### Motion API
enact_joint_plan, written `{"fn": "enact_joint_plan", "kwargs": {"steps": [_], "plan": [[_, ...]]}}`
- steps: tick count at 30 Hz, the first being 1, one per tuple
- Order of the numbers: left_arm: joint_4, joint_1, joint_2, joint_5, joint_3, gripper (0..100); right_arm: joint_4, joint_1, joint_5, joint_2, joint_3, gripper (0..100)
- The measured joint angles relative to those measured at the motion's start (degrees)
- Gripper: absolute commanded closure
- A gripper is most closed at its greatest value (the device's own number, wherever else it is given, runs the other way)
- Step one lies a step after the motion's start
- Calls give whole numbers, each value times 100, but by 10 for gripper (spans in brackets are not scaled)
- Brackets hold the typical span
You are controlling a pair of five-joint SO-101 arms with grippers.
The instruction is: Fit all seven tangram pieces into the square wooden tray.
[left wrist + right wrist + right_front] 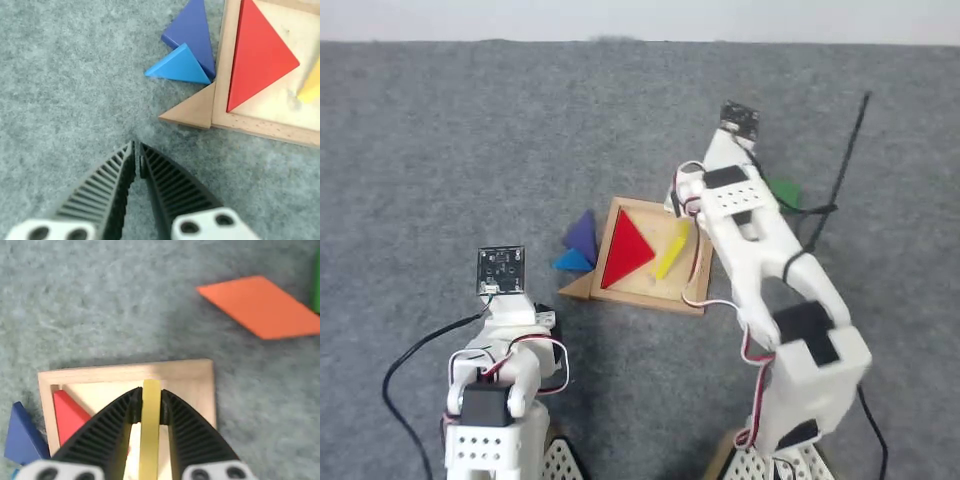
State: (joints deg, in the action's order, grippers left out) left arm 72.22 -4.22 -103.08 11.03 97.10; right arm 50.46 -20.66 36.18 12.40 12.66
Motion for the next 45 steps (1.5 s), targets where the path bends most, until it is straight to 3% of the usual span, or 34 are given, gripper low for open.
{"fn": "enact_joint_plan", "kwargs": {"steps": [12,27,36,42,45], "plan": [[0,0,0,0,0,987,-255,782,0,-1292,1020,982],[0,0,0,0,0,987,-633,360,211,-1284,79,981],[0,0,0,0,0,987,-985,18,211,97,-281,981],[0,0,0,0,0,987,-853,-88,220,378,-598,864],[0,0,0,0,0,987,-738,-70,220,378,-598,863]]}}
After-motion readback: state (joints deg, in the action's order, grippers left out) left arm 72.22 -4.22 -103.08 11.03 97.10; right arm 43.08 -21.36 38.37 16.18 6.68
